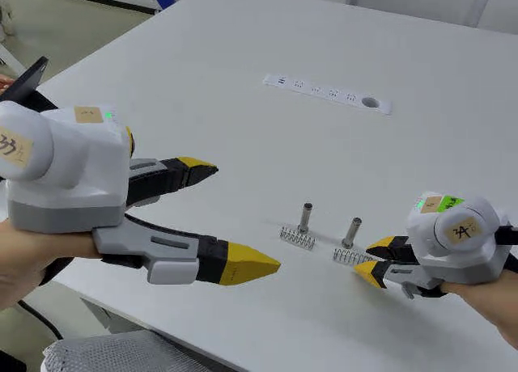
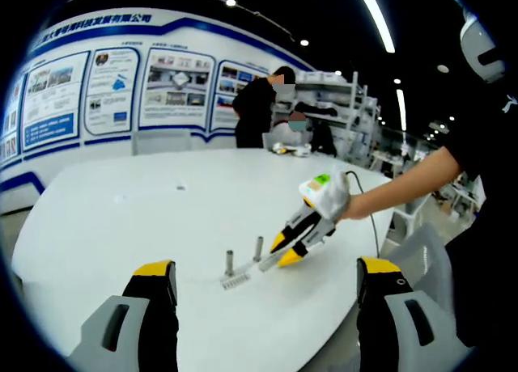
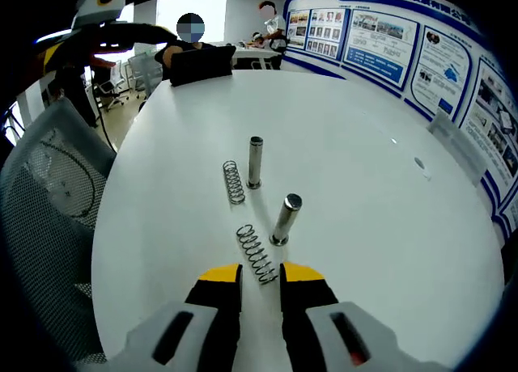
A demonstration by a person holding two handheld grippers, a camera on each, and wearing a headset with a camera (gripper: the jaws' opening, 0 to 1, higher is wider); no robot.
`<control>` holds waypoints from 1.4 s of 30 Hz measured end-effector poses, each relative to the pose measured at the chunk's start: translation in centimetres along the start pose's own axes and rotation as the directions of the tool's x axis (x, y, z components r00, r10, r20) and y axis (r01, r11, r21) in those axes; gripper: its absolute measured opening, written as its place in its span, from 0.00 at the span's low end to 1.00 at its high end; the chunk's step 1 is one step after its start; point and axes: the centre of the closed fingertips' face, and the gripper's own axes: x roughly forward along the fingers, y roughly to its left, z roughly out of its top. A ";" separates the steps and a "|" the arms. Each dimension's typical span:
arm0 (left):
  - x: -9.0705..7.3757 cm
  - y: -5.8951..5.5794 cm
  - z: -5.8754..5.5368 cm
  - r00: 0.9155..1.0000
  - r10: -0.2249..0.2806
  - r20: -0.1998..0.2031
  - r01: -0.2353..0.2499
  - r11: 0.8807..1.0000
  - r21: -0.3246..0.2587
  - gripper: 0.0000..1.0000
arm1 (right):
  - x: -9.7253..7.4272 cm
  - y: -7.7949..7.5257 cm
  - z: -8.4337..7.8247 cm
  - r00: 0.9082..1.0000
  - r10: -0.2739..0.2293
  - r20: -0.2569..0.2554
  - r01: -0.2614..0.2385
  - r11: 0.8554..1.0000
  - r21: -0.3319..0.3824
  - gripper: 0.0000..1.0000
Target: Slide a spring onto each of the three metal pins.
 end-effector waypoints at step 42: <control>1.3 -1.7 -1.9 0.996 -0.034 -0.081 0.046 0.987 0.155 0.82 | -6.2 2.7 4.7 0.992 0.025 0.128 -0.023 1.000 -0.012 0.10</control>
